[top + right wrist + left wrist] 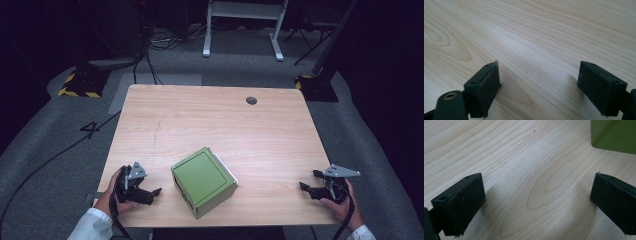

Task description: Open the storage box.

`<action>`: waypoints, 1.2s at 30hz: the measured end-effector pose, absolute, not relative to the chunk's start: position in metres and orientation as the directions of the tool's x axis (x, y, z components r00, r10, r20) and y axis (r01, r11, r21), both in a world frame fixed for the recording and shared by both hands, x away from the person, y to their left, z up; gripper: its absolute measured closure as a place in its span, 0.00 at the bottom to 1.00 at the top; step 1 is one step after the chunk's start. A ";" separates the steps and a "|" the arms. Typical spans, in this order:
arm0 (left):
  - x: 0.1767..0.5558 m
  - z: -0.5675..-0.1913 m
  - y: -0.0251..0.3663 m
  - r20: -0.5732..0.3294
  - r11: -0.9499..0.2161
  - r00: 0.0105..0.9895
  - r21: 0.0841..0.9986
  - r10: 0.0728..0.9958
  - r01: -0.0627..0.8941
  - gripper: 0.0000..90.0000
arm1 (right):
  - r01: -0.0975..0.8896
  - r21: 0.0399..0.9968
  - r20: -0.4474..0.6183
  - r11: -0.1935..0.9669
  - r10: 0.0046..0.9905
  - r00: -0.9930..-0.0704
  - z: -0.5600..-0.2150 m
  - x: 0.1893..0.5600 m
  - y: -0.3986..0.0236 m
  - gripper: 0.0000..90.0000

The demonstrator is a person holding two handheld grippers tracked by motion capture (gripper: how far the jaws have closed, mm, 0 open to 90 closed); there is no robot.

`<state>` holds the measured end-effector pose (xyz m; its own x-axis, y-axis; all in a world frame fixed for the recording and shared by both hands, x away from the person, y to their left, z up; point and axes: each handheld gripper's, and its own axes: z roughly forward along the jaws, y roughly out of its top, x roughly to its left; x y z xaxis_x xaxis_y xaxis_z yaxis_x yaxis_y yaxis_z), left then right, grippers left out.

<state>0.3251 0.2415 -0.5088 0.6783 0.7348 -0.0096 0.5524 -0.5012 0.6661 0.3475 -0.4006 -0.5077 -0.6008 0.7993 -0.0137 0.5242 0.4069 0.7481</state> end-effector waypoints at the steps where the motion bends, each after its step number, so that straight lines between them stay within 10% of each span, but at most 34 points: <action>1: 0.326 -0.509 0.241 -0.012 -0.503 0.684 0.668 0.730 0.549 0.00 | 0.525 0.748 -0.013 0.407 0.799 -0.601 -0.508 0.347 -0.401 0.20; 36: 0.327 -0.509 0.241 -0.009 -0.544 0.737 0.668 0.676 0.508 0.00 | 0.329 0.773 -0.122 0.542 0.637 -0.761 -0.451 0.374 -0.328 0.20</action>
